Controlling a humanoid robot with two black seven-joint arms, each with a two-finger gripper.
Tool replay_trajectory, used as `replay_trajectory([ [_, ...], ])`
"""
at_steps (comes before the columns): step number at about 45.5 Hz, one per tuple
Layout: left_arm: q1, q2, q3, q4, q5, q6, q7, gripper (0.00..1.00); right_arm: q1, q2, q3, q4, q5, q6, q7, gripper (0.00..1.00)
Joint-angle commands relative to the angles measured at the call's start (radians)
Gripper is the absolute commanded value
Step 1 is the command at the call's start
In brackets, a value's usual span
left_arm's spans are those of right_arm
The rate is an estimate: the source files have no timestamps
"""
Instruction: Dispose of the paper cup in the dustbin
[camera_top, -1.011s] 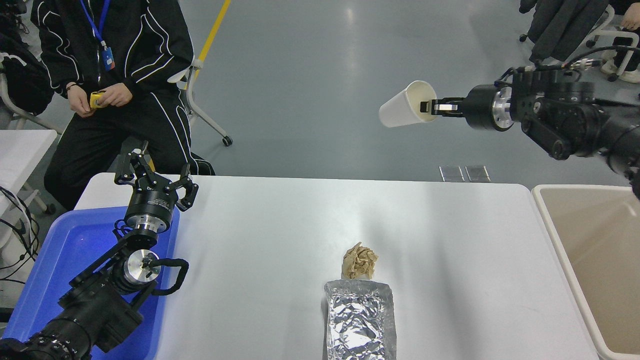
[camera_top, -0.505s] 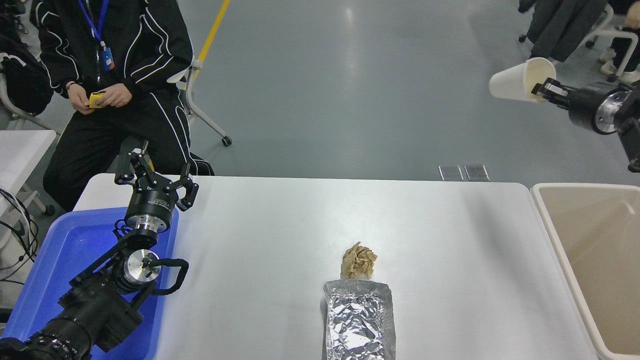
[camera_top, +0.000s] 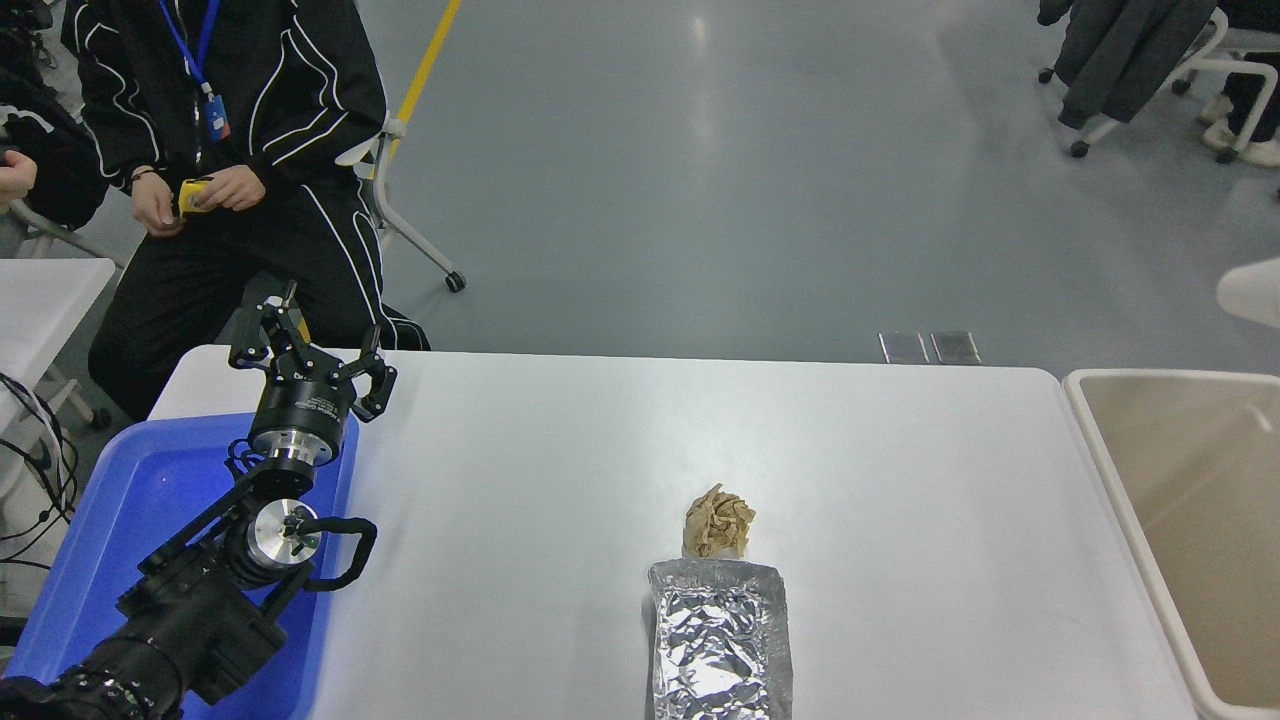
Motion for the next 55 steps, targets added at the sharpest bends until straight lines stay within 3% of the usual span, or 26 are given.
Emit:
replay_trajectory([
  [1,0.0,0.0,0.0,0.0,0.001,0.001,0.0,1.0,-0.118,-0.01,0.062,-0.007,0.001,-0.08,-0.029,0.0],
  [24,0.0,0.0,0.0,0.0,0.001,-0.001,0.0,1.0,-0.293,0.161,0.081,-0.002,0.005,-0.119,-0.053,0.0],
  [48,0.0,0.0,0.0,0.0,0.001,-0.001,0.0,1.0,-0.299,0.187,0.108,0.001,0.005,-0.146,-0.053,0.0],
  [49,0.002,0.0,0.0,0.0,0.001,0.001,0.0,1.0,-0.299,0.187,0.108,0.001,0.005,-0.148,-0.051,0.02],
  [52,0.0,0.0,0.0,0.0,0.001,0.001,0.0,1.0,-0.299,0.185,0.108,0.001,0.005,-0.169,-0.051,0.41],
  [55,0.0,0.0,0.0,0.0,0.001,0.001,0.0,1.0,-0.299,0.185,0.108,0.001,0.005,-0.192,-0.051,0.64],
])
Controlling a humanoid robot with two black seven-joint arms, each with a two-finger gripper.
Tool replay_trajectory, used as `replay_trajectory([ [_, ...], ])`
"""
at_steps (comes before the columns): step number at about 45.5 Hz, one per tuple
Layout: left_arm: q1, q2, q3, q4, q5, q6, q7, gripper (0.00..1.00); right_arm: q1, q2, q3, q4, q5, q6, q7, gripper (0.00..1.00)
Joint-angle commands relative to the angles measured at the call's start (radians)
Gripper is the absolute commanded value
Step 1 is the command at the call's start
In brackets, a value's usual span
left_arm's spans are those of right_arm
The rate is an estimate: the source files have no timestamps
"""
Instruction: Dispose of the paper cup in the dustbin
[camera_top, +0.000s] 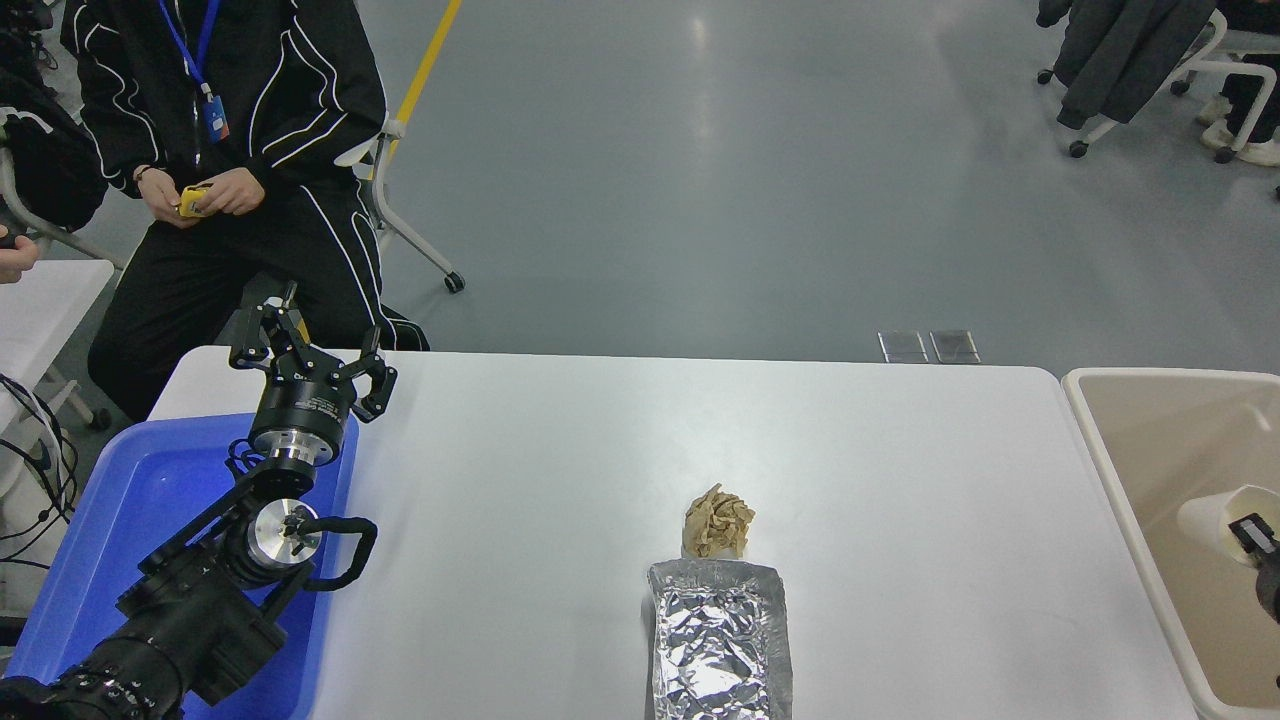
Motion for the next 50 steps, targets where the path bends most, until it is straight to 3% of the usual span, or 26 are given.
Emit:
replay_trajectory([
  [1,0.0,0.0,0.0,0.0,0.0,0.0,0.0,1.0,-0.002,0.004,0.002,0.001,0.001,-0.047,0.003,0.69],
  [4,0.0,0.0,0.0,0.0,0.0,0.0,0.0,1.0,-0.002,0.001,0.002,0.001,0.001,-0.057,0.003,0.92],
  [6,0.001,0.0,0.0,0.0,0.0,0.0,0.0,1.0,0.001,-0.004,0.004,0.001,0.001,-0.057,0.003,0.98],
  [17,0.0,0.0,0.0,0.0,0.0,0.0,0.0,1.0,0.025,-0.04,0.001,0.002,0.0,-0.041,0.003,0.99],
  [24,0.0,0.0,0.0,0.0,0.0,-0.001,0.0,1.0,0.14,-0.126,0.004,0.034,0.0,-0.041,0.006,1.0],
  [32,0.0,0.0,0.0,0.0,0.0,0.0,0.0,1.0,0.326,-0.26,0.053,0.166,0.001,-0.044,0.009,0.99],
  [50,0.001,0.0,0.0,0.0,0.0,0.0,0.0,1.0,0.588,-0.346,0.407,0.531,0.018,-0.047,0.009,1.0],
])
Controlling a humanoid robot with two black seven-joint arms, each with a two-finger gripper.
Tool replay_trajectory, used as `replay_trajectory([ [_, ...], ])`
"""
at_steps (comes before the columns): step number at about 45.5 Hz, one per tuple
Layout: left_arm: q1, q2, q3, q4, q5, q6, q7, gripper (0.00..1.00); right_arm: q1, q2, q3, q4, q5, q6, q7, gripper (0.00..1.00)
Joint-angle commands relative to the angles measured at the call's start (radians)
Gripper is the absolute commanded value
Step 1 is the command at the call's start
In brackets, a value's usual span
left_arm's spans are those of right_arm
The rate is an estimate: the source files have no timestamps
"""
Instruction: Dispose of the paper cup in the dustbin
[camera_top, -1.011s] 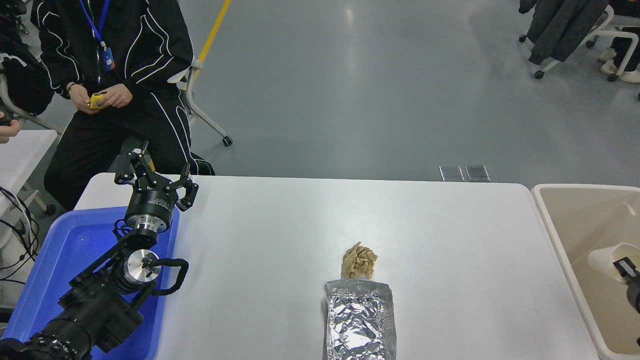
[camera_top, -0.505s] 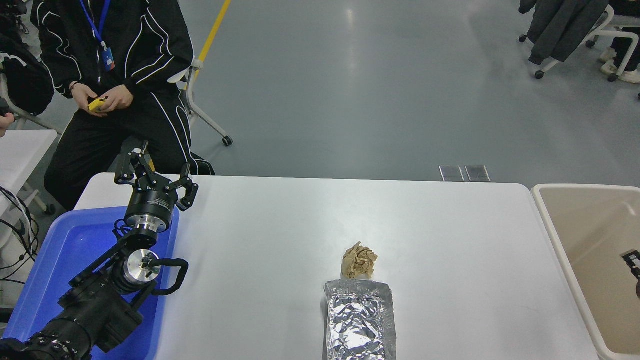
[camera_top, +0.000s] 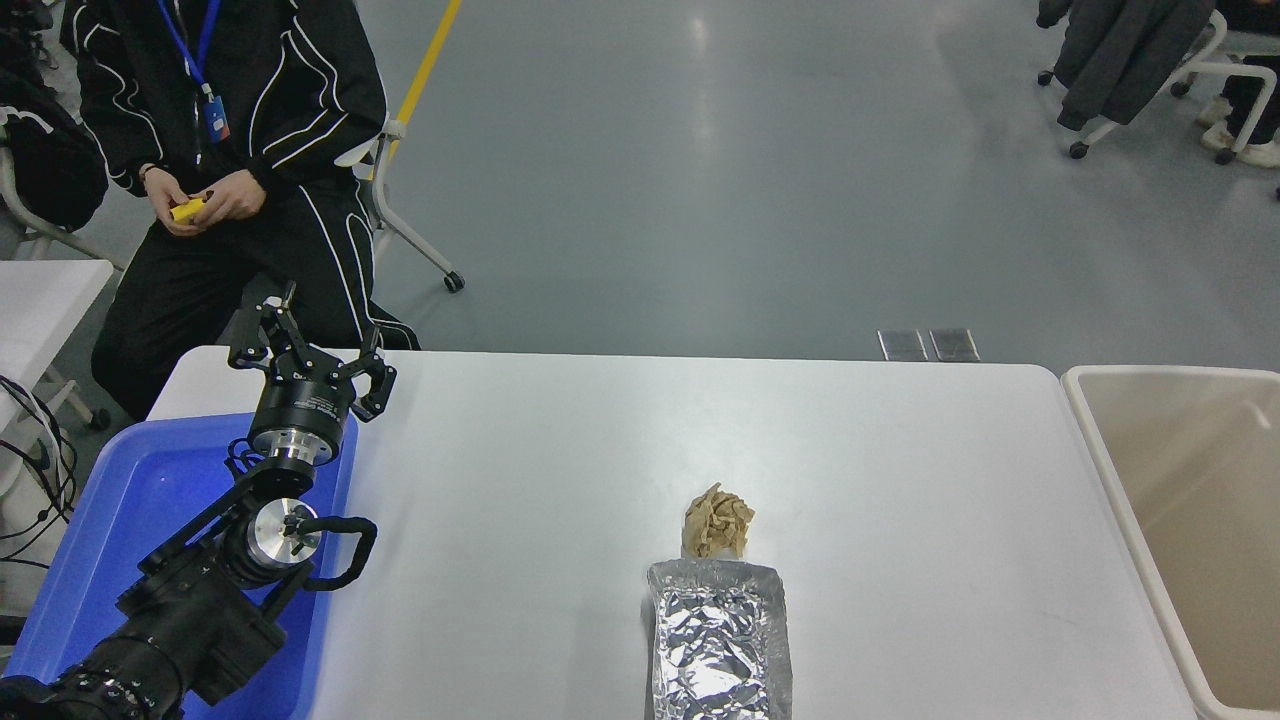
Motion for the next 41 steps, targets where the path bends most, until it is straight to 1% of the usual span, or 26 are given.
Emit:
replay_trajectory([
  [1,0.0,0.0,0.0,0.0,0.0,0.0,0.0,1.0,0.149,-0.074,0.243,0.263,0.026,-0.004,0.001,1.0],
  [4,0.0,0.0,0.0,0.0,0.0,0.0,0.0,1.0,0.15,-0.08,0.364,0.381,0.046,-0.014,-0.001,1.0],
  [8,0.001,0.0,0.0,0.0,-0.001,0.0,0.0,1.0,0.15,-0.075,0.475,0.493,0.051,-0.014,-0.001,1.0],
  [15,0.001,0.0,0.0,0.0,-0.001,0.0,0.0,1.0,0.141,-0.046,0.536,0.629,0.051,-0.016,-0.001,1.0],
  [24,0.001,0.0,0.0,0.0,0.0,0.0,0.0,1.0,0.066,0.129,0.548,0.62,0.049,-0.06,-0.001,1.0],
  [33,0.001,0.0,0.0,0.0,-0.001,0.0,0.0,1.0,-0.048,0.316,0.555,0.565,0.049,-0.06,0.005,1.0],
  [41,0.0,0.0,0.0,0.0,0.0,0.0,0.0,1.0,-0.112,0.367,0.575,0.57,0.049,-0.059,0.007,1.0],
])
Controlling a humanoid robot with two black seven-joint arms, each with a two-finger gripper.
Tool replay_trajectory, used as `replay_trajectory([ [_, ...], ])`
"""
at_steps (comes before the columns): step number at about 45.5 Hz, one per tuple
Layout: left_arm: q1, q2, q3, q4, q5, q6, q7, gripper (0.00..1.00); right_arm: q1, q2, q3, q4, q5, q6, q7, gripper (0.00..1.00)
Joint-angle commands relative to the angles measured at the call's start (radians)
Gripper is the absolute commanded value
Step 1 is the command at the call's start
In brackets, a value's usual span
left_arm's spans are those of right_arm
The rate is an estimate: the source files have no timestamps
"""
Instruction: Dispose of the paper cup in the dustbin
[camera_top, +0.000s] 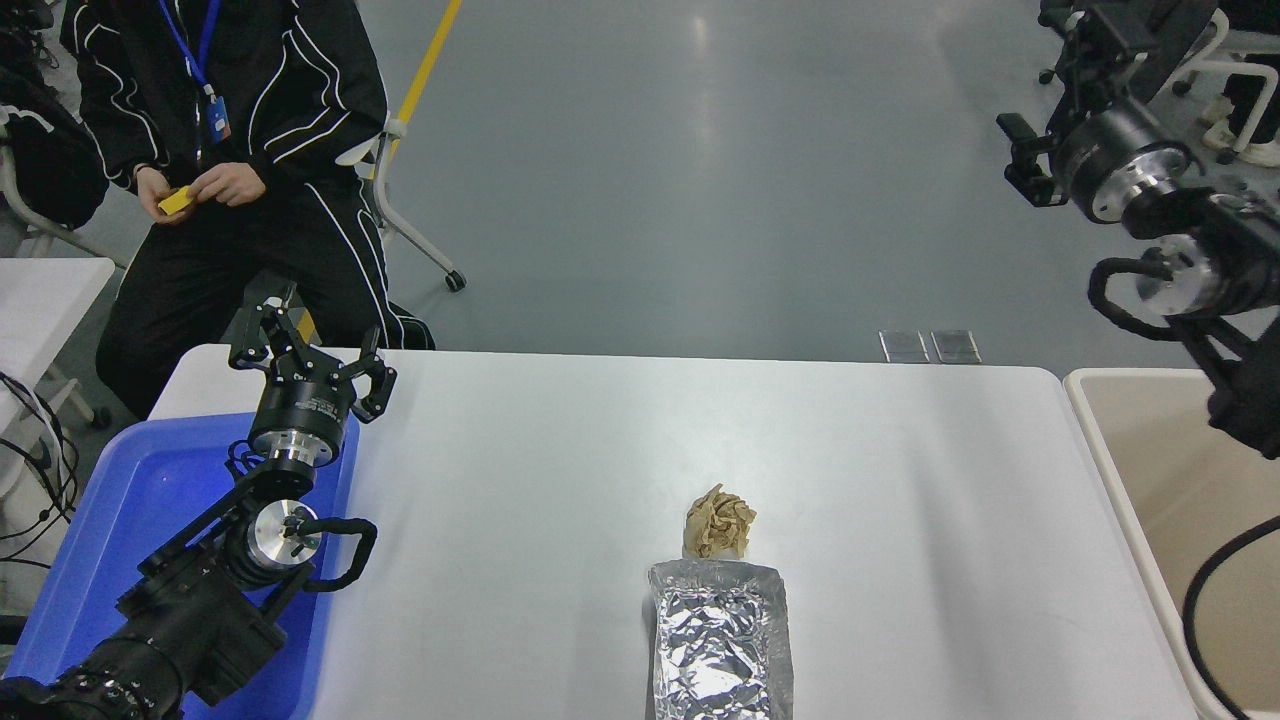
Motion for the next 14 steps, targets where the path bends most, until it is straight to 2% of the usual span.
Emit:
replay_trajectory([
  [1,0.0,0.0,0.0,0.0,0.001,0.0,0.0,1.0,-0.095,0.118,0.027,0.002,0.001,-0.002,0.003,1.0],
  [14,0.0,0.0,0.0,0.0,0.0,0.0,0.0,1.0,-0.121,0.107,0.026,0.007,-0.001,0.005,0.017,1.0],
])
